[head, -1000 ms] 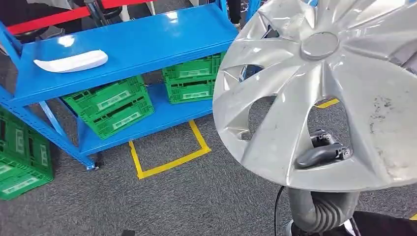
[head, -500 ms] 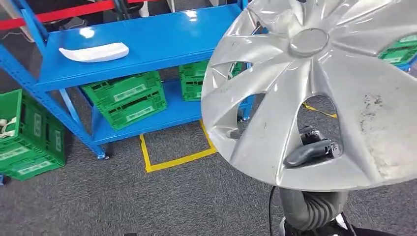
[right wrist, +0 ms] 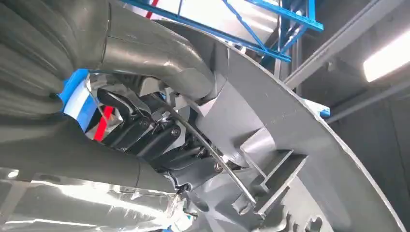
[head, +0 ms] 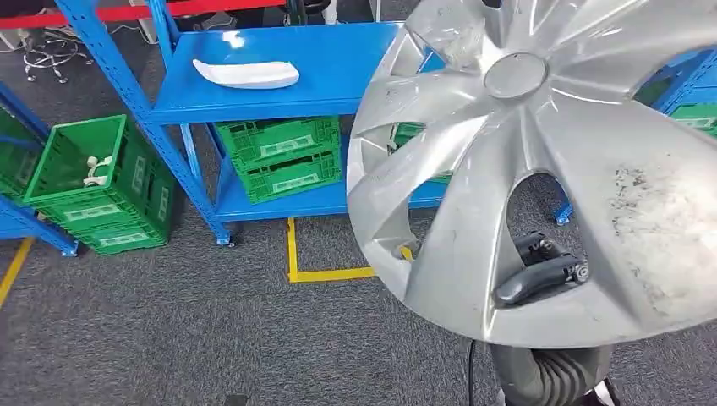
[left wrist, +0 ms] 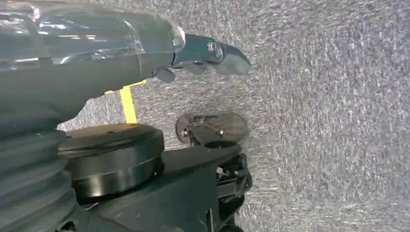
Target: Take the parts from the cabinet and place them on the table.
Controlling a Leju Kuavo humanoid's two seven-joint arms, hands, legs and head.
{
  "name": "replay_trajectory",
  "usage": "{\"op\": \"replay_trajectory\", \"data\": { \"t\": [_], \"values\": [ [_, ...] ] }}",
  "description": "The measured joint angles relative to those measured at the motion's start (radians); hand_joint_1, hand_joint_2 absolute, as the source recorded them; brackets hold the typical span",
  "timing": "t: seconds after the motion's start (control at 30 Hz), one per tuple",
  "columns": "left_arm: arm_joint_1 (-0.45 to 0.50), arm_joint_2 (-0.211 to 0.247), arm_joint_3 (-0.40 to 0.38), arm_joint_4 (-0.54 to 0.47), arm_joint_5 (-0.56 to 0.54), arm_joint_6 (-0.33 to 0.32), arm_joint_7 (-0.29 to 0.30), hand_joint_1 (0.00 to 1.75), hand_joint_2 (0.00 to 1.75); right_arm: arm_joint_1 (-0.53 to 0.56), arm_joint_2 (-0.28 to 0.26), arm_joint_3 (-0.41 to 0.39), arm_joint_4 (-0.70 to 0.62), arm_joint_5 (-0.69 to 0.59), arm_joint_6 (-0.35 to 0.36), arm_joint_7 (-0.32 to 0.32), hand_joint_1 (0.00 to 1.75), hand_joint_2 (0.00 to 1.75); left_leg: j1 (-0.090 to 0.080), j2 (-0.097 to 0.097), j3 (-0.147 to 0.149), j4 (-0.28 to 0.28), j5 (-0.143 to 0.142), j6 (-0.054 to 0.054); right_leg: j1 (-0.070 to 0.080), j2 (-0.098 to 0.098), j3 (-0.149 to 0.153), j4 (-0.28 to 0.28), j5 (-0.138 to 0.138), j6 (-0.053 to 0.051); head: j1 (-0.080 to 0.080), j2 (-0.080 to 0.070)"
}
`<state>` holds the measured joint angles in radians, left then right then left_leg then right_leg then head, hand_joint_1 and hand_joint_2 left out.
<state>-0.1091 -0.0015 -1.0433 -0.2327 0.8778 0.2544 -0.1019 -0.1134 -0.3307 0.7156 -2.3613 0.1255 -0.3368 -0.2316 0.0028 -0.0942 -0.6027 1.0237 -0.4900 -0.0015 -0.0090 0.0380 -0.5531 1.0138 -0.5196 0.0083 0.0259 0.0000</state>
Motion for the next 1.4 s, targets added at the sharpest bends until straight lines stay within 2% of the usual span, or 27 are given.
{"op": "replay_trajectory", "data": {
  "t": [0.03, 0.07, 0.1, 0.17, 0.23, 0.27, 0.33, 0.37, 0.4, 0.53, 0.57, 0.6, 0.67, 0.73, 0.77, 0.83, 0.9, 0.97, 1.07, 1.1, 1.13, 1.17, 1.23, 1.27, 1.3, 1.33, 1.4],
  "values": [
    [0.000, 0.001, 0.000, 0.000, 0.000, 0.000, 0.000, 0.00, 1.75, -0.001, 0.000, 0.000, -0.001, 0.000, 0.000, 0.000, 1.75, 1.75, -0.003, -0.009, -0.001, 0.000, -0.001, -0.006, -0.006, -0.009, 0.001, -0.011, 0.006, -0.010, -0.001, 0.000],
    [0.000, 0.000, 0.000, 0.000, 0.000, 0.000, 0.000, 0.00, 1.75, -0.003, 0.000, 0.000, -0.002, 0.000, 0.001, 0.000, 1.75, 1.75, -0.007, 0.048, -0.008, 0.016, -0.020, -0.010, -0.007, -0.019, 0.005, -0.016, 0.011, -0.017, -0.004, 0.000],
    [-0.001, 0.000, 0.000, 0.001, 0.000, 0.000, 0.000, 0.00, 1.75, -0.003, 0.000, 0.000, -0.003, 0.000, 0.000, 0.001, 1.75, 1.75, -0.008, 0.089, -0.028, 0.059, -0.054, -0.014, -0.006, -0.024, 0.004, -0.017, 0.012, -0.020, -0.017, 0.000],
    [-0.002, 0.000, 0.000, 0.001, 0.001, 0.000, 0.000, 0.00, 1.75, -0.001, 0.000, 0.000, -0.005, 0.000, 0.001, 0.000, 1.75, 1.75, 0.002, 0.098, -0.098, 0.218, -0.134, -0.021, -0.003, -0.047, 0.004, -0.016, 0.011, -0.023, -0.028, 0.000],
    [-0.001, -0.002, 0.000, 0.001, 0.002, -0.001, 0.000, 0.00, 1.75, 0.000, 0.000, 0.000, -0.004, -0.010, -0.002, -0.003, 1.75, 1.75, 0.006, 0.097, -0.132, 0.291, -0.148, -0.026, -0.003, -0.067, 0.004, -0.016, 0.010, -0.024, -0.036, 0.000],
    [-0.001, -0.001, 0.000, 0.001, 0.004, -0.001, 0.004, 0.00, 1.75, 0.003, 0.000, 0.000, -0.004, -0.014, -0.003, -0.007, 1.75, 1.75, 0.006, 0.098, -0.117, 0.266, -0.124, -0.026, -0.003, -0.075, 0.004, -0.016, 0.010, -0.023, -0.039, 0.000],
    [-0.001, 0.000, 0.001, 0.001, 0.013, -0.001, 0.027, 0.00, 1.75, 0.006, 0.000, 0.000, -0.003, -0.024, -0.002, -0.018, 1.75, 1.75, 0.005, 0.119, -0.034, 0.114, -0.039, -0.022, -0.003, -0.090, 0.006, -0.014, 0.007, -0.018, -0.043, 0.000],
    [-0.001, 0.002, 0.001, 0.002, 0.016, -0.002, 0.039, 0.00, 1.75, 0.006, 0.001, 0.000, -0.003, -0.029, -0.002, -0.024, 1.75, 1.75, 0.004, 0.150, 0.012, 0.031, -0.011, -0.017, -0.002, -0.097, 0.007, -0.011, 0.004, -0.014, -0.045, 0.000],
    [-0.003, 0.002, 0.001, 0.002, 0.019, -0.004, 0.047, 0.00, 1.75, 0.007, 0.001, 0.000, -0.003, -0.032, -0.002, -0.028, 1.75, 1.75, -0.012, 0.191, 0.023, 0.006, -0.027, -0.016, 0.006, -0.102, 0.005, -0.007, 0.000, -0.007, -0.047, 0.000],
    [-0.005, 0.008, 0.001, 0.005, 0.032, -0.022, 0.057, 0.00, 1.75, 0.005, 0.011, 0.002, 0.008, -0.070, 0.000, -0.040, 1.75, 1.75, -0.010, 0.144, 0.014, -0.003, -0.020, 0.005, 0.005, -0.146, 0.012, -0.010, -0.003, 0.011, -0.042, 0.000],
    [-0.005, 0.011, 0.002, 0.006, 0.036, -0.027, 0.053, 0.00, 1.75, 0.004, 0.015, 0.003, 0.014, -0.102, 0.002, -0.047, 1.75, 1.75, -0.004, 0.134, 0.016, -0.007, -0.015, 0.013, 0.000, -0.117, 0.009, -0.001, -0.019, 0.021, -0.040, 0.000],
    [-0.006, 0.015, 0.005, 0.007, 0.040, -0.034, 0.047, 0.00, 1.75, 0.004, 0.021, 0.004, 0.024, -0.144, 0.005, -0.060, 1.75, 1.75, -0.002, 0.122, 0.014, -0.007, -0.013, 0.017, -0.003, -0.072, -0.007, 0.039, -0.050, 0.024, -0.036, 0.000],
    [-0.007, 0.017, 0.009, 0.007, 0.041, -0.037, 0.039, 0.00, 1.75, 0.004, 0.027, 0.006, 0.038, -0.191, 0.012, -0.078, 1.75, 1.75, -0.003, 0.112, 0.014, -0.007, -0.011, 0.021, -0.003, -0.055, -0.036, 0.108, -0.089, 0.026, -0.028, 0.000],
    [-0.007, 0.022, 0.015, 0.008, 0.042, -0.043, 0.023, 0.00, 1.75, 0.003, 0.038, 0.007, 0.076, -0.271, 0.029, -0.116, 1.75, 1.75, -0.005, 0.089, 0.013, -0.006, -0.010, 0.024, -0.003, -0.046, -0.106, 0.266, -0.152, 0.027, -0.018, 0.000],
    [-0.006, 0.025, 0.016, 0.009, 0.042, -0.044, 0.018, 0.00, 1.75, 0.003, 0.044, 0.007, 0.097, -0.292, 0.035, -0.129, 1.75, 1.75, -0.005, 0.077, 0.014, -0.006, -0.010, 0.024, -0.003, -0.045, -0.122, 0.298, -0.152, 0.026, -0.015, 0.000],
    [-0.006, 0.033, 0.017, 0.010, 0.042, -0.044, 0.000, 0.00, 1.75, 0.004, 0.054, 0.008, 0.130, -0.310, 0.045, -0.140, 1.75, 1.75, -0.006, 0.055, 0.015, -0.005, -0.009, 0.024, -0.003, -0.043, -0.097, 0.233, -0.088, 0.020, -0.013, 0.000],
    [-0.006, 0.038, 0.018, 0.011, 0.042, -0.043, -0.011, 0.00, 1.75, 0.004, 0.058, 0.008, 0.147, -0.315, 0.048, -0.147, 1.75, 1.75, -0.006, 0.036, 0.018, -0.005, -0.010, 0.024, -0.003, -0.024, -0.025, 0.060, 0.012, 0.010, -0.005, 0.000],
    [-0.008, 0.042, 0.020, 0.012, 0.041, -0.042, -0.017, 0.00, 1.75, 0.001, 0.064, 0.008, 0.159, -0.316, 0.051, -0.150, 1.75, 1.75, -0.006, 0.025, 0.008, -0.002, -0.006, 0.012, -0.005, 0.030, -0.004, 0.010, 0.006, 0.002, -0.005, 0.000],
    [-0.006, 0.046, 0.024, 0.014, 0.042, -0.042, -0.024, 0.00, 1.75, -0.002, 0.074, 0.008, 0.177, -0.317, 0.052, -0.151, 1.75, 1.75, 0.003, 0.007, -0.005, -0.006, 0.004, -0.006, 0.001, 0.012, -0.004, -0.005, 0.004, -0.007, -0.002, 0.000],
    [-0.006, 0.050, 0.024, 0.014, 0.042, -0.042, -0.025, 0.00, 1.75, -0.002, 0.076, 0.008, 0.182, -0.317, 0.053, -0.151, 1.75, 1.75, -0.004, -0.001, -0.005, -0.006, 0.004, -0.012, -0.006, -0.002, 0.000, -0.017, 0.010, -0.015, -0.002, 0.000],
    [-0.004, 0.055, 0.024, 0.015, 0.043, -0.040, -0.024, 0.00, 1.75, -0.005, 0.080, 0.008, 0.188, -0.317, 0.053, -0.151, 1.75, 1.75, -0.008, 0.045, -0.009, 0.006, -0.011, -0.015, -0.010, -0.013, 0.006, -0.023, 0.013, -0.019, 0.000, 0.000],
    [-0.005, 0.050, 0.024, 0.014, 0.043, -0.040, -0.023, 0.00, 1.75, -0.005, 0.085, 0.008, 0.193, -0.317, 0.054, -0.152, 1.75, 1.75, -0.008, 0.087, -0.026, 0.045, -0.040, -0.023, -0.010, -0.022, 0.008, -0.026, 0.013, -0.020, -0.017, 0.000],
    [-0.007, 0.051, 0.024, 0.015, 0.044, -0.039, -0.013, 0.00, 1.75, -0.007, 0.087, 0.007, 0.198, -0.317, 0.055, -0.153, 1.75, 1.75, 0.004, 0.098, -0.102, 0.199, -0.116, -0.032, -0.007, -0.045, 0.008, -0.026, 0.013, -0.024, -0.031, 0.000],
    [-0.006, 0.051, 0.024, 0.015, 0.044, -0.038, -0.006, 0.00, 1.75, -0.008, 0.087, 0.006, 0.200, -0.318, 0.056, -0.153, 1.75, 1.75, 0.006, 0.098, -0.135, 0.263, -0.138, -0.035, -0.007, -0.058, 0.008, -0.026, 0.012, -0.025, -0.033, 0.000],
    [-0.006, 0.050, 0.024, 0.015, 0.044, -0.035, -0.001, 0.00, 1.75, -0.007, 0.087, 0.006, 0.201, -0.324, 0.058, -0.153, 1.75, 1.75, 0.008, 0.098, -0.152, 0.294, -0.139, -0.038, -0.008, -0.068, 0.009, -0.026, 0.011, -0.025, -0.037, 0.000],
    [-0.005, 0.050, 0.024, 0.015, 0.045, -0.033, 0.007, 0.00, 1.75, -0.005, 0.087, 0.006, 0.203, -0.327, 0.059, -0.153, 1.75, 1.75, 0.009, 0.099, -0.142, 0.274, -0.112, -0.040, -0.008, -0.078, 0.010, -0.026, 0.010, -0.023, -0.043, 0.000],
    [-0.005, 0.050, 0.024, 0.015, 0.047, -0.031, 0.018, 0.00, 1.75, -0.001, 0.086, 0.006, 0.207, -0.336, 0.064, -0.155, 1.75, 1.75, 0.010, 0.117, -0.063, 0.127, -0.023, -0.039, -0.009, -0.094, 0.016, -0.025, 0.006, -0.017, -0.047, 0.000]
  ]
}}
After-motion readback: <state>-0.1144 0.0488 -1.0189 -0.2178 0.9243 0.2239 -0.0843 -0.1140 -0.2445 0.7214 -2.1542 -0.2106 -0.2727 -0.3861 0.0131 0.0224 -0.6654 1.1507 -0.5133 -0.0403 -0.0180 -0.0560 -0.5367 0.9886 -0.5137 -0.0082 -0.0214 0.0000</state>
